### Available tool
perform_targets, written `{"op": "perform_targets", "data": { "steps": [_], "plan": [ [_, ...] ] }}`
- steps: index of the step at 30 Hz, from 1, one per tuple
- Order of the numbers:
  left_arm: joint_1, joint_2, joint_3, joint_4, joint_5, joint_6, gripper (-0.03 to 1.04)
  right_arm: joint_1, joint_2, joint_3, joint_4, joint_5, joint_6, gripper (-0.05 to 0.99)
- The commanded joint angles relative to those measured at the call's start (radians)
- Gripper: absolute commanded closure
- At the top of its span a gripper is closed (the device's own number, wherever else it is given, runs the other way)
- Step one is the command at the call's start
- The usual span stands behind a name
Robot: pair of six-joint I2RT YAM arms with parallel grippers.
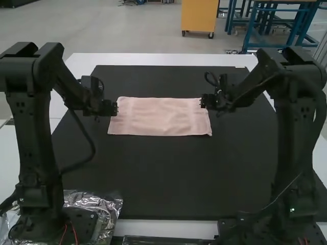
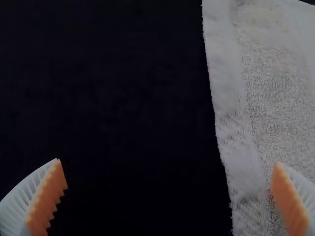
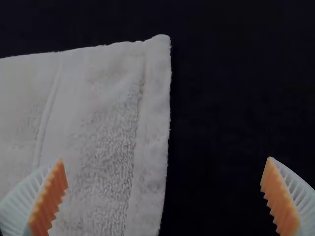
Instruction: Fold the towel.
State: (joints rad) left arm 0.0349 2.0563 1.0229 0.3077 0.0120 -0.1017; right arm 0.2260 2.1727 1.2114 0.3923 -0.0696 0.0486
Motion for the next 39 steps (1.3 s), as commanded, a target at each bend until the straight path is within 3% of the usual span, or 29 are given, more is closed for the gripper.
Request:
{"op": "perform_targets", "data": {
  "steps": [1,20,21,22,23,24,26,32,39],
  "plan": [
    [0.008,0.021,0.046,0.013,0.006,-0.009,0.05,0.029,0.018,0.046,-0.006,0.014,0.0,0.03],
    [0.017,0.145,0.132,-0.001,0.006,0.016,0.1,0.036,0.13,0.105,-0.047,0.021,-0.032,0.05],
    [0.019,0.153,0.132,-0.001,0.008,0.022,0.13,0.036,0.134,0.105,-0.049,0.021,-0.035,0.11],
    [0.017,0.16,0.132,-0.005,0.009,0.028,0.2,0.036,0.137,0.103,-0.055,0.021,-0.043,0.25],
    [0.017,0.168,0.131,-0.009,0.013,0.03,0.35,0.036,0.142,0.1,-0.059,0.021,-0.055,0.59],
    [0.017,0.174,0.128,-0.009,0.039,0.033,0.56,0.033,0.144,0.093,-0.061,0.019,-0.066,0.96],
    [0.017,0.183,0.118,0.022,0.048,0.031,1.0,0.03,0.144,0.073,-0.049,0.019,-0.061,0.96],
    [0.022,0.171,0.112,0.018,0.132,0.033,0.98,0.012,0.121,0.053,-0.047,0.014,-0.052,0.96],
    [0.017,0.09,0.109,0.007,0.175,0.028,0.99,0.006,0.038,0.062,-0.049,0.011,-0.046,0.96]
  ]
}}
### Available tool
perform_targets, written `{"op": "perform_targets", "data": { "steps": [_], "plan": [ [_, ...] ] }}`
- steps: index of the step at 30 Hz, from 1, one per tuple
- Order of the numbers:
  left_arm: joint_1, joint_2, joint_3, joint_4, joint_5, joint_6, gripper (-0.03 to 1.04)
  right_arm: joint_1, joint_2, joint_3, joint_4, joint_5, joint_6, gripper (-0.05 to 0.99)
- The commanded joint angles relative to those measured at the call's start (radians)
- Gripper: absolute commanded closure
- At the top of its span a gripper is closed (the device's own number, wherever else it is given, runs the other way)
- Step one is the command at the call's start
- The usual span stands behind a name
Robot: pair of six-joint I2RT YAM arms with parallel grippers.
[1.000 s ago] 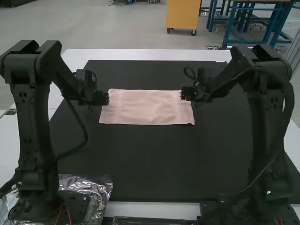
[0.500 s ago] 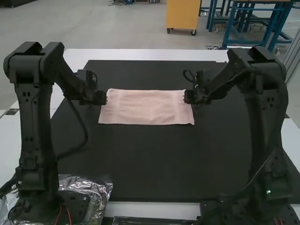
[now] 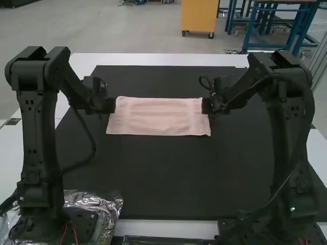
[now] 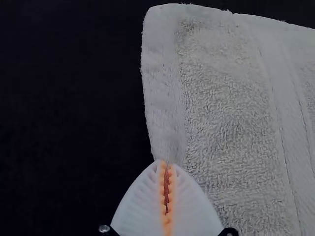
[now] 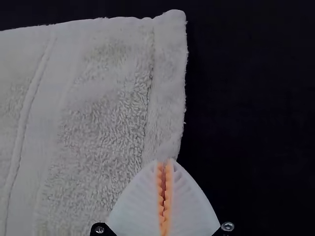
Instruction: Fold the towel.
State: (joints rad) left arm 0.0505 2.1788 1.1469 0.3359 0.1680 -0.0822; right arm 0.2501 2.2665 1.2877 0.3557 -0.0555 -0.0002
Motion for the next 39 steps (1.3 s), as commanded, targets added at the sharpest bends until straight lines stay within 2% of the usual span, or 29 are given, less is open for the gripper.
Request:
{"op": "perform_targets", "data": {
  "steps": [1,10,25,39],
  "plan": [
    [-0.001,-0.045,-0.012,-0.026,0.019,0.007,0.99,-0.018,-0.067,-0.014,-0.014,-0.004,0.003,0.96],
    [-0.005,-0.146,-0.032,-0.103,0.047,0.027,0.99,-0.029,-0.156,-0.051,-0.032,-0.023,0.009,0.96],
    [0.018,-0.346,-0.2,-0.104,0.047,0.078,0.99,-0.061,-0.298,-0.192,-0.041,-0.052,0.009,0.96],
    [0.018,-0.511,-0.337,-0.124,0.045,0.081,0.99,-0.057,-0.466,-0.395,-0.041,-0.098,0.028,0.96]
  ]
}}
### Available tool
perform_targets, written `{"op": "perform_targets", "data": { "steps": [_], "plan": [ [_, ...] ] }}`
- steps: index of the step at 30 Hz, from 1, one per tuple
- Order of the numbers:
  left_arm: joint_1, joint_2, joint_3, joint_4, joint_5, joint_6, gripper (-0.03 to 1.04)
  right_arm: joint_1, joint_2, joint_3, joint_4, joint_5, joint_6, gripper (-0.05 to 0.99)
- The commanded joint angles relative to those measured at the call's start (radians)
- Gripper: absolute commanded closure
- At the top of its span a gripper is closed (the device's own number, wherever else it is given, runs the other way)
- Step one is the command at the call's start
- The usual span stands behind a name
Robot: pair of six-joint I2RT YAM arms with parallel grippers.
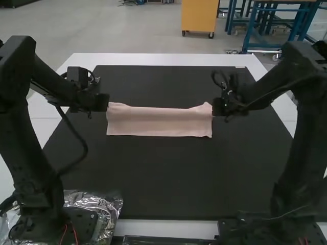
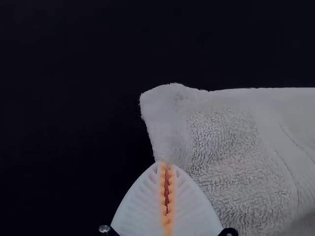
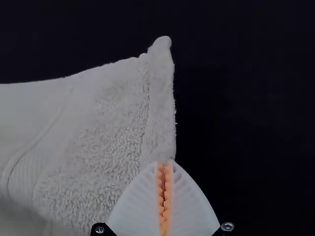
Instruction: Fold the towel.
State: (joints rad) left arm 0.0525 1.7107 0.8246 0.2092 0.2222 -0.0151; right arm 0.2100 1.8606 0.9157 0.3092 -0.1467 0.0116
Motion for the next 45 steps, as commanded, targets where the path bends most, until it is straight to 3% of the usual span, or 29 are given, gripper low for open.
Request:
{"op": "perform_targets", "data": {
  "steps": [1,14,15,17,18,19,22,23,26,45],
  "plan": [
    [0.017,-0.054,-0.024,-0.001,-0.009,0.014,0.99,-0.015,-0.067,-0.038,0.005,-0.008,0.016,0.96],
    [0.017,-0.155,-0.243,0.03,-0.017,0.02,0.98,-0.008,-0.107,-0.218,0.018,-0.059,0.024,0.95],
    [0.014,-0.157,-0.263,0.042,-0.018,0.02,0.99,-0.004,-0.1,-0.229,0.024,-0.06,0.024,0.9],
    [0.012,-0.155,-0.298,0.081,-0.026,0.017,0.97,0.0,-0.098,-0.238,0.024,-0.059,0.025,0.6],
    [0.012,-0.157,-0.309,0.096,-0.026,0.014,0.87,0.002,-0.098,-0.239,0.022,-0.059,0.027,0.49],
    [0.012,-0.157,-0.315,0.105,-0.026,0.012,0.71,0.002,-0.1,-0.238,0.021,-0.059,0.028,0.36],
    [0.012,-0.166,-0.314,0.104,-0.026,0.015,0.22,0.002,-0.103,-0.224,0.018,-0.057,0.042,0.23],
    [0.01,-0.172,-0.312,0.105,-0.027,0.015,0.16,0.002,-0.107,-0.219,0.013,-0.057,0.045,0.2],
    [0.012,-0.195,-0.298,0.108,-0.026,0.014,0.16,0.003,-0.121,-0.202,0.005,-0.057,0.056,0.11],
    [0.017,-0.278,-0.291,0.134,-0.04,0.0,0.12,0.08,-0.054,-0.178,0.045,-0.017,0.064,0.08]
  ]
}}
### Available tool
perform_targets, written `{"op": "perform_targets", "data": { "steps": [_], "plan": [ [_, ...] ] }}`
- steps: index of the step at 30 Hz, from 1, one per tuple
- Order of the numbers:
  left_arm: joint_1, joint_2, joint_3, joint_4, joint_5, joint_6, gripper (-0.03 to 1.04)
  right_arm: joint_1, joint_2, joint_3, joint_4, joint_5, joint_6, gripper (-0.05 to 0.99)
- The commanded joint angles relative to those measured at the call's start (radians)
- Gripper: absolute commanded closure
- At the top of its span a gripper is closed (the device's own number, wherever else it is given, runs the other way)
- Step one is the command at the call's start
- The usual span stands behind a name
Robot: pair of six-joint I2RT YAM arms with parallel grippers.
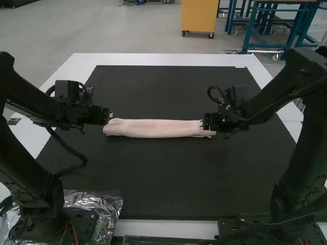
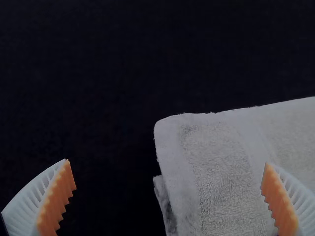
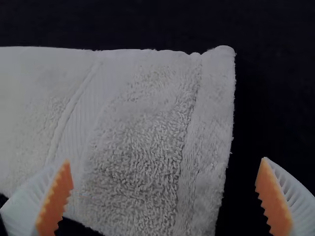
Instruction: Fold the towel.
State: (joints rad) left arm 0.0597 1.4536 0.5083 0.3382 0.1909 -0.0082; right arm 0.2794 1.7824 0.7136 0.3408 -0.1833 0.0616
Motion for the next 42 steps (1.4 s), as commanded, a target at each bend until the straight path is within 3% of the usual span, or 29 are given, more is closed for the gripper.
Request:
{"op": "perform_targets", "data": {
  "steps": [1,6,8,10,14,18,23,26,30,42],
  "plan": [
    [0.009,-0.024,0.026,0.005,-0.008,-0.007,0.12,0.01,0.034,0.024,0.02,0.021,0.014,0.08],
    [0.009,-0.03,0.022,0.007,-0.008,-0.007,0.12,0.01,0.094,0.037,0.04,0.024,0.014,0.12],
    [0.009,-0.033,0.021,0.007,-0.01,-0.007,0.12,0.012,0.117,0.037,0.043,-0.005,0.01,0.49],
    [0.009,-0.035,0.019,0.009,-0.01,-0.007,0.12,0.004,0.132,0.029,0.052,-0.097,0.02,0.97],
    [0.009,-0.036,0.022,0.012,-0.011,-0.009,0.12,-0.028,0.104,0.018,0.04,-0.107,0.044,0.96],
    [0.009,-0.045,0.03,0.01,-0.013,-0.007,0.12,-0.184,-0.015,-0.006,0.007,-0.11,0.032,0.96],
    [0.009,-0.067,0.03,0.018,-0.013,-0.004,0.13,-0.324,-0.147,0.0,-0.086,-0.145,-0.039,0.96],
    [0.005,-0.07,0.035,0.022,-0.027,-0.006,0.13,-0.327,-0.19,0.009,-0.125,-0.156,-0.062,0.96],
    [0.003,-0.07,0.038,0.024,-0.048,-0.006,0.13,-0.27,-0.206,0.027,-0.137,-0.159,-0.032,0.96],
    [0.002,-0.07,0.032,0.05,-0.096,0.008,0.13,0.115,-0.135,0.106,-0.098,-0.119,0.103,0.96]
  ]
}}
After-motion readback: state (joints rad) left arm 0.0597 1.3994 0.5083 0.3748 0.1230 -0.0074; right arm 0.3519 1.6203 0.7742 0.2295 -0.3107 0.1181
